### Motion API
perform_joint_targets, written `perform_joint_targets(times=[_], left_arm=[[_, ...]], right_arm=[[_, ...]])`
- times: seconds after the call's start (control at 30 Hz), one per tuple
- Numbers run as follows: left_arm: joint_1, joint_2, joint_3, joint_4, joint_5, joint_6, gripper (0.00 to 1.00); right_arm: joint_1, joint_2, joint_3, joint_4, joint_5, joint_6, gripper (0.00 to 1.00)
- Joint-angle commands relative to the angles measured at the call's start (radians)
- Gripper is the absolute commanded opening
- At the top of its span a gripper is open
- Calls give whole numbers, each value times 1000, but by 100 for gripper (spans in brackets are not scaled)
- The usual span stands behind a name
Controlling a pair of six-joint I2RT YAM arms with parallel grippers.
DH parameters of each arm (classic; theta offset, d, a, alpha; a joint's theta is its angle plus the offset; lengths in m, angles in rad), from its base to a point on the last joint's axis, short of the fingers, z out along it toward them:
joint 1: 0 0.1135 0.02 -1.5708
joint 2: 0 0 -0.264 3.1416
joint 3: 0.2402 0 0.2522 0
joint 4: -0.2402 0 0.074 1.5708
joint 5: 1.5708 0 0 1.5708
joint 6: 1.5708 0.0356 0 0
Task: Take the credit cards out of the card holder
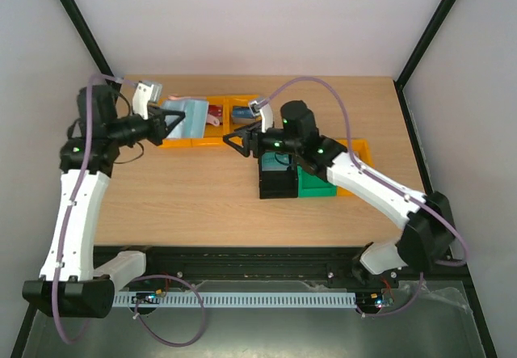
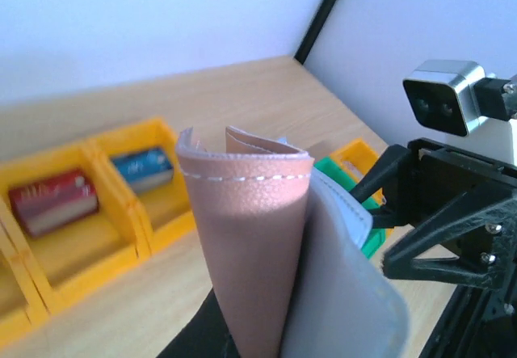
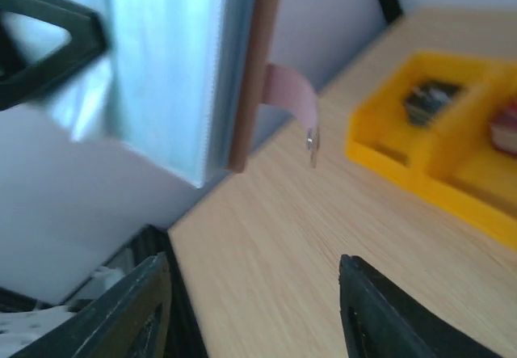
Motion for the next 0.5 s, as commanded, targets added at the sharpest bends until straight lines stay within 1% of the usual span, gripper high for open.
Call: perform_joint_targets(times=[0.0, 0.1, 0.17, 0.23, 0.3, 0.37, 0.47], left_arm=[[4, 11, 232, -352, 111, 348, 2], [2, 7, 375, -434, 165, 365, 2], [2, 7, 436, -467, 193, 357, 2], [2, 17, 490, -503, 214, 356, 2], [2, 27, 551, -527, 228, 354, 2], [2, 29, 578, -531, 249, 340, 2], [3, 25, 592, -530, 284, 322, 2]], right_arm=[[14, -129, -68, 229, -86, -54, 58], [14, -158, -79, 336, -128, -24, 64], [17, -157, -78, 431, -193, 20, 70], [31, -148, -70, 494, -216, 43, 76], [53, -135, -38, 492, -211, 23, 80], [69, -121, 11, 469, -209, -5, 84], [82, -110, 51, 466, -196, -12, 85]])
